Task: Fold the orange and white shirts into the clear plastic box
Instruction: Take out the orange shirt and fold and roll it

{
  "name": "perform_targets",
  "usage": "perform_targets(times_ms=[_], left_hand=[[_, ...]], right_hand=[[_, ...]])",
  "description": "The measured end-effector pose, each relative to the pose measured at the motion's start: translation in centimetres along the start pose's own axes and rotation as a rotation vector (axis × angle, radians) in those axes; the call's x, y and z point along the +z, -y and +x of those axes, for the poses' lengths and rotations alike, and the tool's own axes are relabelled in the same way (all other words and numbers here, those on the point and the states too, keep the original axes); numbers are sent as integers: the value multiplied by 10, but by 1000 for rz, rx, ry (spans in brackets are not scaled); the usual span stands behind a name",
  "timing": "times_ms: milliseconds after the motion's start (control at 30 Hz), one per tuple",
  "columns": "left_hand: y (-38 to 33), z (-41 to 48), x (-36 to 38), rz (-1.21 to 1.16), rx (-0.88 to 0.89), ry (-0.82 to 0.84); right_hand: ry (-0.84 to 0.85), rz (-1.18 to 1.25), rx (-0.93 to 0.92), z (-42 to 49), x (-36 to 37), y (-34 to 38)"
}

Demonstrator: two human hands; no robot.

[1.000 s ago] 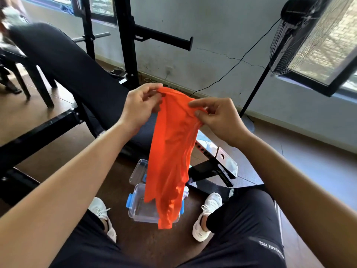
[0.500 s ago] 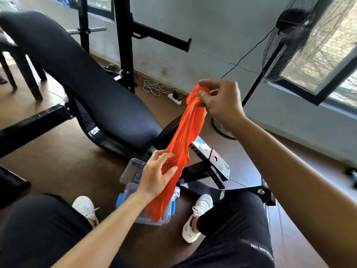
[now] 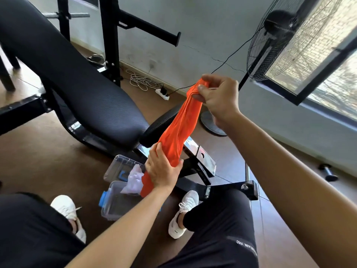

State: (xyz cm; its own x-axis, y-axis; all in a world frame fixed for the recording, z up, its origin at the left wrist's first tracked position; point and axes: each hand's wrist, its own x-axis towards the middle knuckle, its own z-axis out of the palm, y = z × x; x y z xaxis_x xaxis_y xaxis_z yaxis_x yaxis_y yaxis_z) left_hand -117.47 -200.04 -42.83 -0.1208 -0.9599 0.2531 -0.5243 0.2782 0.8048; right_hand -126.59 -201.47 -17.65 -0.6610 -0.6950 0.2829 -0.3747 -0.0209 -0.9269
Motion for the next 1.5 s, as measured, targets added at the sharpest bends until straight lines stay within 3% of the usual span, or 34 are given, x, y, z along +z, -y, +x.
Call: perform_targets(times_ms=[167, 267, 367, 500, 633, 700, 867, 1000, 1233, 1500], left_hand=[[17, 11, 2, -179, 133, -116], [22, 15, -13, -340, 245, -106], [37, 20, -27, -462, 220, 56], [47, 30, -39, -371, 252, 322], [53, 36, -42, -540, 11, 552], [57, 43, -49, -553, -4, 601], [57, 69, -81, -523, 103, 534], [72, 70, -88, -442, 102, 592], [81, 53, -96, -559, -23, 670], [88, 51, -95, -340, 155, 597]], right_hand=[[-54, 25, -8, 9, -18, 4], [-69, 21, -29, 16, -30, 3], [-79, 19, -32, 21, -38, 3], [-95, 79, 1, 25, -42, 2], [-114, 77, 8, 28, -47, -5], [-133, 86, 17, 31, -54, -10], [-198, 129, 68, 37, -69, -24], [-196, 166, 116, 34, -68, -41], [-217, 279, 224, 27, -69, -67], [-171, 276, 158, 35, -62, -46]])
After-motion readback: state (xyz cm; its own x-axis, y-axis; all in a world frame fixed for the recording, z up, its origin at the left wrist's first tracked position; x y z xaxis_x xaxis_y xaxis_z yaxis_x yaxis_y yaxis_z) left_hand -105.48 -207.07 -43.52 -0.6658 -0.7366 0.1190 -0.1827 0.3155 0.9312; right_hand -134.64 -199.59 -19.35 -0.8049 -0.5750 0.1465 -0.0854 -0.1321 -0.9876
